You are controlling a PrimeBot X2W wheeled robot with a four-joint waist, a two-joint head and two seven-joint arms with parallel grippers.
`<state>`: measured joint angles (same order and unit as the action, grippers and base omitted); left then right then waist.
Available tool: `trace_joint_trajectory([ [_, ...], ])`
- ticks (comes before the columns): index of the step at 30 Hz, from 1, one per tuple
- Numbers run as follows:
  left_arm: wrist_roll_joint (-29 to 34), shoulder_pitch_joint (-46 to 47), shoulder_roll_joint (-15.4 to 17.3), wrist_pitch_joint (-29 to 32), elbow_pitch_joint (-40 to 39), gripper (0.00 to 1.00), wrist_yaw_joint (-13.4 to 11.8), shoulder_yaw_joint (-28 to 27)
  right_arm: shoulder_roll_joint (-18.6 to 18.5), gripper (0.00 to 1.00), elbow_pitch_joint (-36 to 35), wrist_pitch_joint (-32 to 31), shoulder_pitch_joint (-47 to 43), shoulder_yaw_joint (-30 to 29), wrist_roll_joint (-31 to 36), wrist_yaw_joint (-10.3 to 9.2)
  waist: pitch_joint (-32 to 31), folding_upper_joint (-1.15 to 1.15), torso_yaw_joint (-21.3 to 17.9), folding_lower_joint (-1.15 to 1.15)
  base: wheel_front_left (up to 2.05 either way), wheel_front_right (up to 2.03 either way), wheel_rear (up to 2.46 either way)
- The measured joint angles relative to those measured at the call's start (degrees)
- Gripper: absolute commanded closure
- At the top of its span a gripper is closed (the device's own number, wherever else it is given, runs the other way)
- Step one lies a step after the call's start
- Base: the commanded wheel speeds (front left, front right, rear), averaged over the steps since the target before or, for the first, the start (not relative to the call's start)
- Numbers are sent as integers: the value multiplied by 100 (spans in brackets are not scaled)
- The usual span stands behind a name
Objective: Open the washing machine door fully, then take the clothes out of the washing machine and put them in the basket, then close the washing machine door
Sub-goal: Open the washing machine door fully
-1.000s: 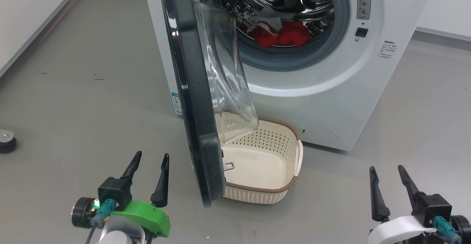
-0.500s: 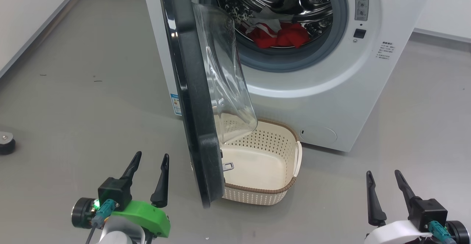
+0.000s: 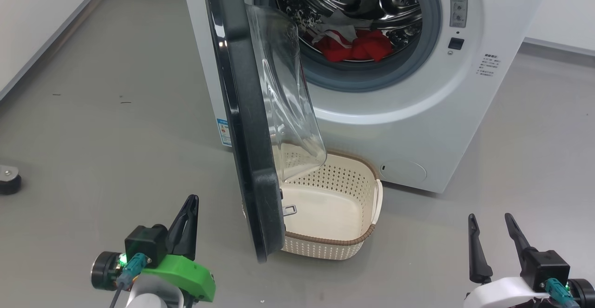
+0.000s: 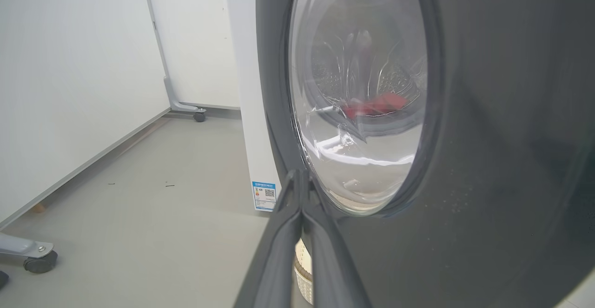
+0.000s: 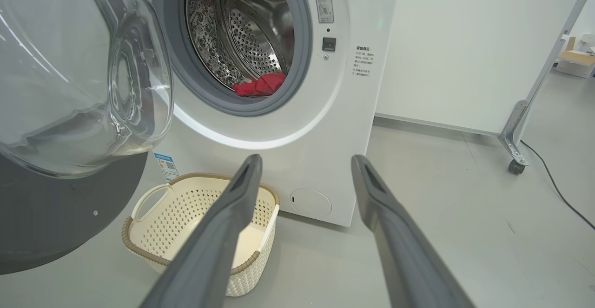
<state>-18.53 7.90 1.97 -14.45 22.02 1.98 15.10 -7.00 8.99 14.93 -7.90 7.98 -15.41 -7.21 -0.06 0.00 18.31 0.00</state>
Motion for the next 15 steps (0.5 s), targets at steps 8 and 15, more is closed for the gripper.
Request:
trace_joint_trajectory([
  [8,-2,-121,0,0,-20,100,-12,-31,30,0,5,0,-61,-43,51,4,-13,0,14,0,0,0,0],
  [15,-7,-154,1,0,-397,100,-70,-188,80,0,13,0,-82,-73,52,21,-24,0,17,0,0,0,0],
])
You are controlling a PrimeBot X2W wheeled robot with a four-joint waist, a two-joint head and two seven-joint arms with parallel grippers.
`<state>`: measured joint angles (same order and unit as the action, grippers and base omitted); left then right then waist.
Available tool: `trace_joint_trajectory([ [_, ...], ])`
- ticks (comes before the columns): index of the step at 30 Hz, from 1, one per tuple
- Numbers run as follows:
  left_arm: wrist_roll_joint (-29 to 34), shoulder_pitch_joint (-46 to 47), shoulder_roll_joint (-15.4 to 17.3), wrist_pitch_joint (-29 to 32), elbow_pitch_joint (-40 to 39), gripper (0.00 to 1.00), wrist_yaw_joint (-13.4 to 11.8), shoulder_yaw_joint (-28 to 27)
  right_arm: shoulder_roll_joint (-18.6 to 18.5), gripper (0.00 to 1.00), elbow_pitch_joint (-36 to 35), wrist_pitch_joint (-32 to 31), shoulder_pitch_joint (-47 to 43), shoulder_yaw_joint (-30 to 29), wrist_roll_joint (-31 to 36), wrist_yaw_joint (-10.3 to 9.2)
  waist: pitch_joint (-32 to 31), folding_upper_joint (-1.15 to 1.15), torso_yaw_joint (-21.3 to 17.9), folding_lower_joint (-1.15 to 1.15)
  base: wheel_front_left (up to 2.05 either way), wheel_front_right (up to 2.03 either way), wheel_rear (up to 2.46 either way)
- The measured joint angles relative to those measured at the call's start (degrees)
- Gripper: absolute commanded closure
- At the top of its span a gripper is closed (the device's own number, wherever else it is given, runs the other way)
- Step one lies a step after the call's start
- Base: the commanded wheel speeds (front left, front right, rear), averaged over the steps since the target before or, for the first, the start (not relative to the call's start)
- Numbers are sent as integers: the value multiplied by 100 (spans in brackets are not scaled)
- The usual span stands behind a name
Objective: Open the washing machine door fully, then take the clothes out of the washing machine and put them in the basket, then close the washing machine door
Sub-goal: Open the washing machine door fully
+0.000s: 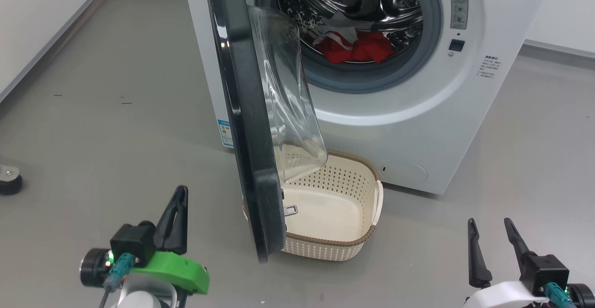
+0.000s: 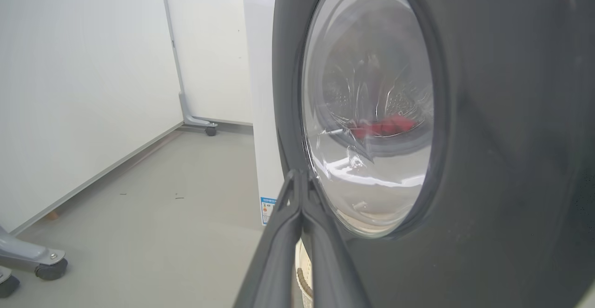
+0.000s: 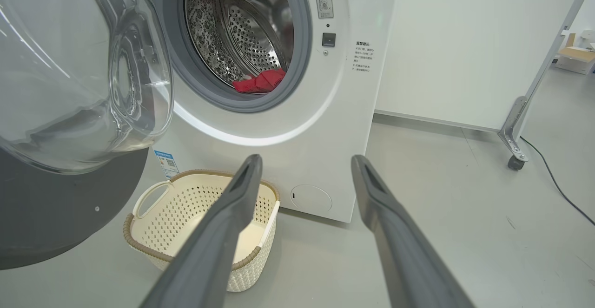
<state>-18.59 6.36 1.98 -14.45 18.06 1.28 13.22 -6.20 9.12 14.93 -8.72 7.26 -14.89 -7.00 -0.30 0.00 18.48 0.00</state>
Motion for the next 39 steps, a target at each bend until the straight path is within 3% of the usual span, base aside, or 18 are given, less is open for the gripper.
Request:
trace_joint_trajectory([
  [14,300,585,2,-27,-2338,100,-47,-193,70,0,4,0,0,-122,45,47,-28,0,59,0,0,0,0],
  [24,78,1090,7,-32,-3707,100,55,608,86,0,26,0,2,-141,104,108,-29,0,59,0,0,0,0],
  [30,-127,1089,21,-32,-3840,100,191,1343,114,0,56,0,5,-129,138,182,-25,0,-21,0,0,0,0],
  [39,-122,617,69,200,-3249,100,365,2342,158,0,77,0,5,-157,141,189,6,0,-85,0,0,0,0],
])
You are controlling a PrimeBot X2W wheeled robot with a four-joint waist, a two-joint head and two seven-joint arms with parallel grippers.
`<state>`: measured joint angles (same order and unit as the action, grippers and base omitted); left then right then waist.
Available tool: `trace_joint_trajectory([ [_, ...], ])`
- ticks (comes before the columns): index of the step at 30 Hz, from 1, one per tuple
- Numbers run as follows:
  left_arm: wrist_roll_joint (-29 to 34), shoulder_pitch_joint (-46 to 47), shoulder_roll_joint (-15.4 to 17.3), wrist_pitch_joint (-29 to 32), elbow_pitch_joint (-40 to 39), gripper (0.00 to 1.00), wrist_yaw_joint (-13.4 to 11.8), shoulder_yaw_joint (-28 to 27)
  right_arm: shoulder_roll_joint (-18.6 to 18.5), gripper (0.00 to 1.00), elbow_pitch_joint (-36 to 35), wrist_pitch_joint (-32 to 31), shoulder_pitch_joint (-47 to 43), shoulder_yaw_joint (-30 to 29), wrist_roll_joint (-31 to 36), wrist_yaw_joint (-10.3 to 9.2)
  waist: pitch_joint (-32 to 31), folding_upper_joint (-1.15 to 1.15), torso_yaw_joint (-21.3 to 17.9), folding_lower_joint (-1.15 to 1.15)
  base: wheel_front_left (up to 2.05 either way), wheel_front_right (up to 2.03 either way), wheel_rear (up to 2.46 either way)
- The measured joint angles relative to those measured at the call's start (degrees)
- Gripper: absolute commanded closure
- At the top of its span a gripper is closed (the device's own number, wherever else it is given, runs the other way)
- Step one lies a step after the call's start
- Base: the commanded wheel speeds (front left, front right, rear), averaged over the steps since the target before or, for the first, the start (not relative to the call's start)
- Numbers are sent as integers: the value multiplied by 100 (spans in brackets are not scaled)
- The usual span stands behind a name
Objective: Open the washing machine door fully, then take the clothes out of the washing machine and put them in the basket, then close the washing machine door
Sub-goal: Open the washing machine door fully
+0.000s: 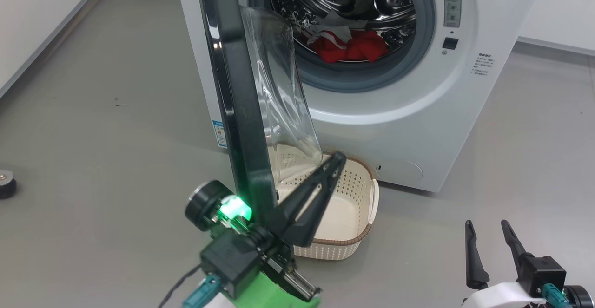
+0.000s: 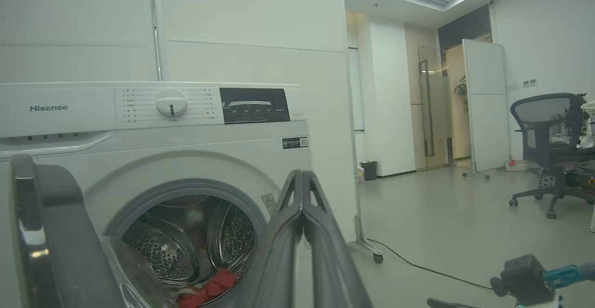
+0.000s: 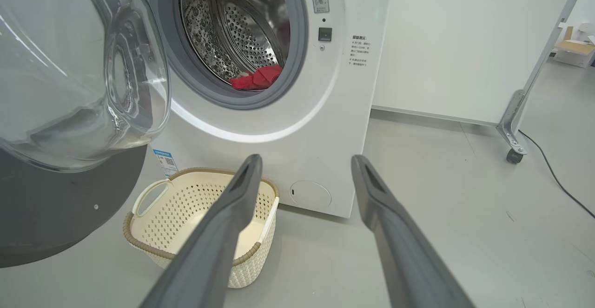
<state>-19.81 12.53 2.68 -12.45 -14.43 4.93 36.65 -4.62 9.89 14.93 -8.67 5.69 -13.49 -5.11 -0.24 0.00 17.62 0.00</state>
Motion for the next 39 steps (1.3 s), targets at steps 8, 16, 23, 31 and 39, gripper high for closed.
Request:
trace_joint_trajectory([
  [8,-37,-343,46,531,508,100,81,478,20,0,37,0,1,-24,4,26,36,0,-18,0,0,0,0],
  [16,-103,-500,226,994,1200,100,70,382,35,0,42,0,14,-55,47,52,98,0,-13,0,0,0,0],
  [23,-103,-492,226,1070,1510,100,-98,118,44,0,70,0,25,-97,57,97,125,0,-23,0,0,0,0],
  [31,-104,-482,221,1087,1792,100,-171,35,55,0,101,0,25,-135,98,113,131,0,-30,0,0,0,0],
  [39,-135,-452,207,1033,1984,100,-291,-104,60,0,126,0,26,-168,103,152,129,0,-1,0,0,0,0],
])
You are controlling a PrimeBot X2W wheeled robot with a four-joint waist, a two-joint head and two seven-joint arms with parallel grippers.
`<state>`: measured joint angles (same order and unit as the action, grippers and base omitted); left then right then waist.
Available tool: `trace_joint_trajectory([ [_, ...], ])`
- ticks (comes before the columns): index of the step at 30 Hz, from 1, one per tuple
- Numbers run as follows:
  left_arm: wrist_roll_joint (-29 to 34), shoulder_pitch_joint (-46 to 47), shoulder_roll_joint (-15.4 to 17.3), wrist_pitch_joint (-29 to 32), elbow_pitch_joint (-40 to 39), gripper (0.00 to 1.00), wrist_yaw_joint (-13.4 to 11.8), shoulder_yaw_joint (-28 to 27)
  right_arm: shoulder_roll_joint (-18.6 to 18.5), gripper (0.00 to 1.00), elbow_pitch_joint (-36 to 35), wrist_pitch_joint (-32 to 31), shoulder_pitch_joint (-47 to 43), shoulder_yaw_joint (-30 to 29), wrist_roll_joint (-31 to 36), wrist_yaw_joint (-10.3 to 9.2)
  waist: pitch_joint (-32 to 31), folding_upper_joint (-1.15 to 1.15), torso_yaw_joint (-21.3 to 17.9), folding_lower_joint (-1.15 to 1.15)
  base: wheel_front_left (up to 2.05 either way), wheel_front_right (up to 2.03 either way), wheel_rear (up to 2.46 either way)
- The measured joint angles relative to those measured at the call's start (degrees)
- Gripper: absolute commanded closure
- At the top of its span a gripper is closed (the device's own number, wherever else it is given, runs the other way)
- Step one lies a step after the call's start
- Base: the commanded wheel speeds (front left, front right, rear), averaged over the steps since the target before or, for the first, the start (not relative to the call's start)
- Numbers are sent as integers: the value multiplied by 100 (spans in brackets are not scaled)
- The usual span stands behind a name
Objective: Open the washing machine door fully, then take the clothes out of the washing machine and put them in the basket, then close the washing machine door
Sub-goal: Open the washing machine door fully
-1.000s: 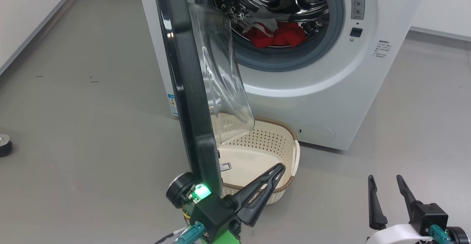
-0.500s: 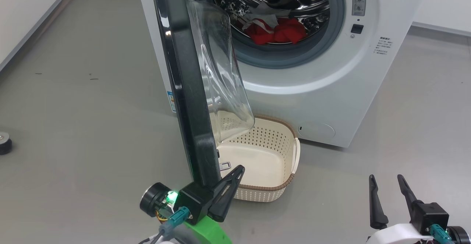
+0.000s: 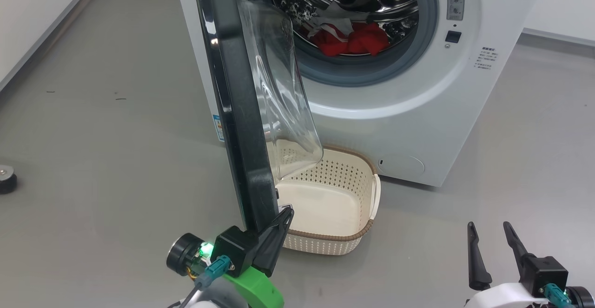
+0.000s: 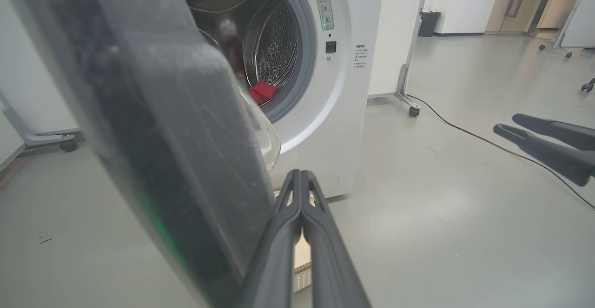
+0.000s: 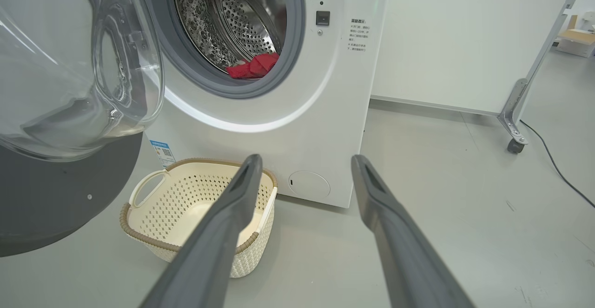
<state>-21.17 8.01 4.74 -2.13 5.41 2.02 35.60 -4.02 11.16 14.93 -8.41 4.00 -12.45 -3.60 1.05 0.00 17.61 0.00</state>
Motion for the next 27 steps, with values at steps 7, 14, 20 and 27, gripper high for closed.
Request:
trace_joint_trajectory([
  [7,-86,18,-21,-105,116,100,-46,-42,3,0,18,0,1,-13,88,1,-2,0,46,0,0,0,0],
  [14,-90,24,-46,-182,205,100,-71,-69,21,0,18,0,44,-46,99,52,43,0,113,0,0,0,0],
  [20,-101,18,-78,-302,216,100,-118,-153,23,0,27,0,82,-60,99,59,61,0,150,0,0,0,0],
  [27,-116,12,-79,-409,210,100,-257,-272,33,0,38,0,85,-66,100,101,73,0,201,0,0,0,0],
])
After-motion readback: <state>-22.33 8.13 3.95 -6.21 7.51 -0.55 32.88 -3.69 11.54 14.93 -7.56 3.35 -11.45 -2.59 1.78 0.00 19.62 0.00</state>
